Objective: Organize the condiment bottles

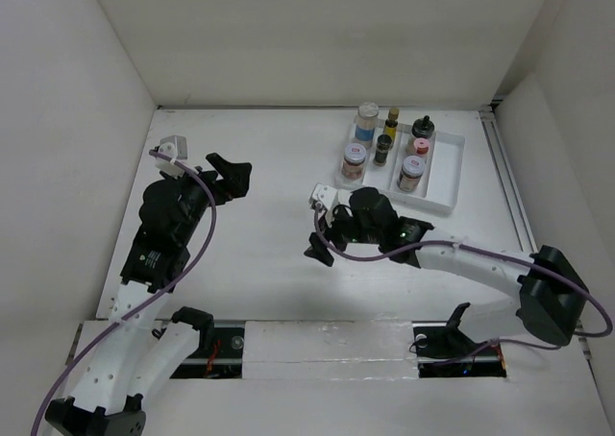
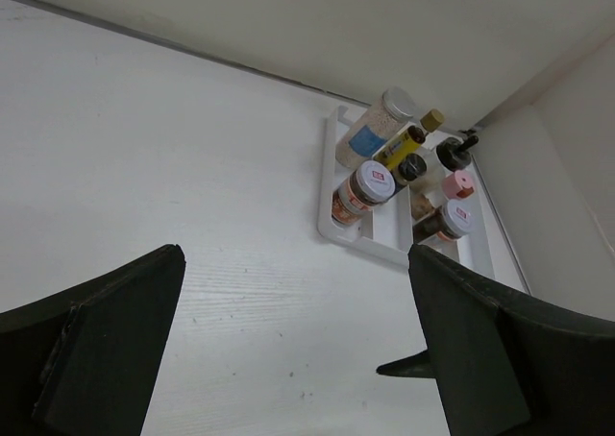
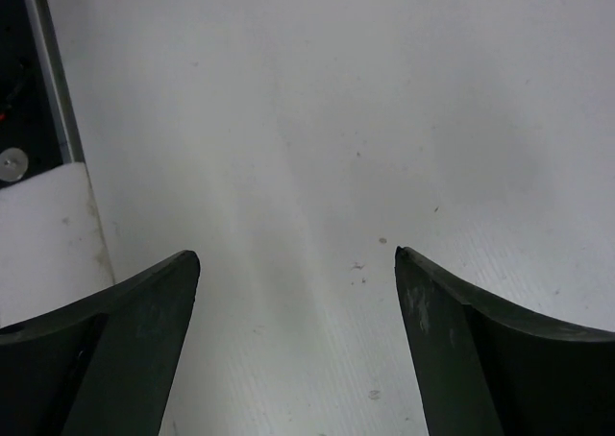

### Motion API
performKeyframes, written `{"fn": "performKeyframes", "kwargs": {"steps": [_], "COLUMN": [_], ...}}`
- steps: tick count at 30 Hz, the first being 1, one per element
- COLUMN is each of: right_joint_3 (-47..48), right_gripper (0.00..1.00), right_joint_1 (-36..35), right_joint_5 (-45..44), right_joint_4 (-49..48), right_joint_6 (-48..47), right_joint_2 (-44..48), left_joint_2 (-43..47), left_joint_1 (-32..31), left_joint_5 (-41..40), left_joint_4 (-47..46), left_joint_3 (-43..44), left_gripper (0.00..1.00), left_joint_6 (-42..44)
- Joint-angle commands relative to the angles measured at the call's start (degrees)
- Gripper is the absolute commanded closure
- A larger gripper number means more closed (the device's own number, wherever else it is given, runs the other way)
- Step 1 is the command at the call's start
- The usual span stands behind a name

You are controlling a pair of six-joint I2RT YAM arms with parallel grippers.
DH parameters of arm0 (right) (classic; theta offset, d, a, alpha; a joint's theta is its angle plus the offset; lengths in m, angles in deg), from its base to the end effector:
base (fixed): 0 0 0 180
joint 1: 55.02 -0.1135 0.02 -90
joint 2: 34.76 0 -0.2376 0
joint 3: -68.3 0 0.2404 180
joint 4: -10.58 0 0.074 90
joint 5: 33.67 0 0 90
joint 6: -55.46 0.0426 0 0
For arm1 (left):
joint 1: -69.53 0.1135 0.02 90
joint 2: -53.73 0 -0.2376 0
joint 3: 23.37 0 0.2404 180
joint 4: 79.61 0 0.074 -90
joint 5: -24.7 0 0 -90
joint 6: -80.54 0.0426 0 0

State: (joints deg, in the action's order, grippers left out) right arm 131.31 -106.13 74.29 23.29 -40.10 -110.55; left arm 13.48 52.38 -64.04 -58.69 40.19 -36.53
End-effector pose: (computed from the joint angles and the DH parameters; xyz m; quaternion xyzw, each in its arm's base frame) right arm 0.1778 0.2414 0.2414 -0.4698 0.6957 0.3258 0.4349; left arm 0.1678 -0.0528 0.3670 -0.0519 0.6903 -0.2787 0.6657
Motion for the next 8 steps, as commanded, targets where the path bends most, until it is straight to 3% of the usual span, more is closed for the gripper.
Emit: {"fn": "performKeyframes", "kwargs": {"steps": [1, 8], "right_joint_3": [0.48, 2.16], "right_gripper": [0.11, 0.07], "right_joint_1": [-1.35, -1.36], "right_joint_5": [-2.57, -4.24], "right_joint_4": [-0.46, -1.07], "right_joint_6": [-1.03, -1.03], "right_joint_2": [-1.64, -3.75], "left_joint_2": [0.7, 0.7], "left_joint_1": [0.18, 0.18], "left_joint_5": [0.76, 0.16], "left_joint_4": [-2.68, -2.68], "left_joint_3": [-0.32, -0.32], "left_gripper": [0.01, 0.01], "left_joint_6": [1.14, 1.14]}}
